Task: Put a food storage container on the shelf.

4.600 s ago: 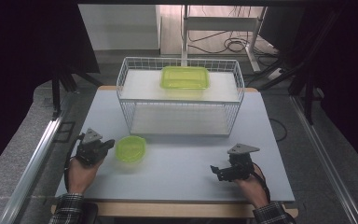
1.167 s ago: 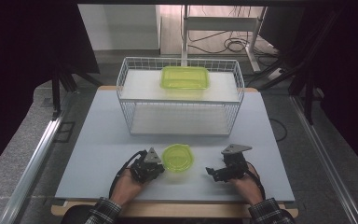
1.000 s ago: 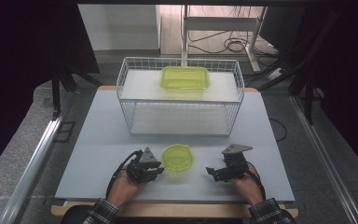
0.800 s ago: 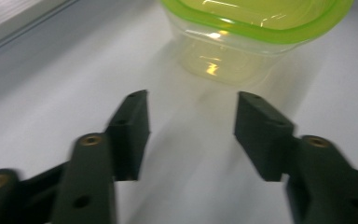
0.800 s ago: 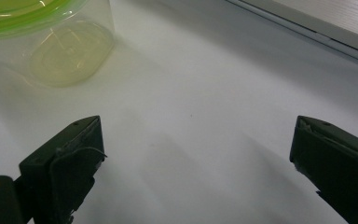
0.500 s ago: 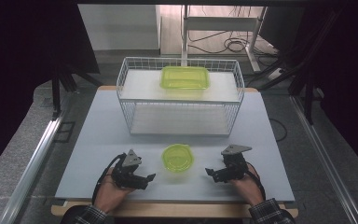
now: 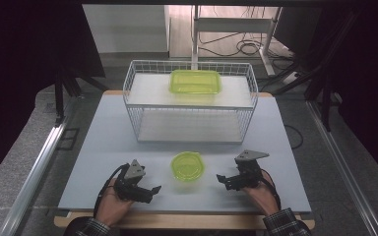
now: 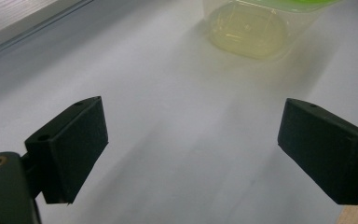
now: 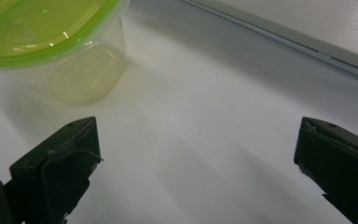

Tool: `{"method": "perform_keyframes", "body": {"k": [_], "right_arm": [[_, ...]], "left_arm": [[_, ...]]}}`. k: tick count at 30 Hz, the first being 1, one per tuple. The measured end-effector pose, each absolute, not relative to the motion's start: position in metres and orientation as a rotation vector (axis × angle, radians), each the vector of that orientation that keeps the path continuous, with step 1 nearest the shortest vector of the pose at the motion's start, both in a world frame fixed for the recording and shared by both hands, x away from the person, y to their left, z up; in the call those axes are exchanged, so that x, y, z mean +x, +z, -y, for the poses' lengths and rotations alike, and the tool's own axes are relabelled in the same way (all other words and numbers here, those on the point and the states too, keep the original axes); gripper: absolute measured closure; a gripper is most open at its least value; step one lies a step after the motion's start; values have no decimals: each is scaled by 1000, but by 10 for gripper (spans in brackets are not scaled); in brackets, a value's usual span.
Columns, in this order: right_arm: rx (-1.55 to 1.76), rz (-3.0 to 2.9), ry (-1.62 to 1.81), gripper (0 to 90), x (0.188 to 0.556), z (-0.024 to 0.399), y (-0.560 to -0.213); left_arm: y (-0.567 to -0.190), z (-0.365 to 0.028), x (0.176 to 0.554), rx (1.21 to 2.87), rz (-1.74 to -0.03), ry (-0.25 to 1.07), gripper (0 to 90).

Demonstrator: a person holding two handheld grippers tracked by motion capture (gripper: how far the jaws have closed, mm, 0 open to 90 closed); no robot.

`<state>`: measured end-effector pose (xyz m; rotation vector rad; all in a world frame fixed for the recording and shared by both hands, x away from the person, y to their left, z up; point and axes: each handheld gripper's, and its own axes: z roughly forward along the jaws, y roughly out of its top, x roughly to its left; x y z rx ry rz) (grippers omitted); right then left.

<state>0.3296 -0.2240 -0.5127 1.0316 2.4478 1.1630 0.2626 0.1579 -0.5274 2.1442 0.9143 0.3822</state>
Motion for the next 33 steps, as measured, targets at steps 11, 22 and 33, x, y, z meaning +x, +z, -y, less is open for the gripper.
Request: {"method": "perform_keyframes", "body": {"k": [11,22,33], "right_arm": [[1034,-2439,1232,1,338,220,-500],[1131,-2479,1306,9,353,210,-489],[1224,-2518,1317,10,366,193,-485]], "left_arm": [[-529,-157,263,2165,-905,404,84],[-531,-157,264,2171,-902,416,56],[-532,-163,263,2177,-918,429,56]]}}
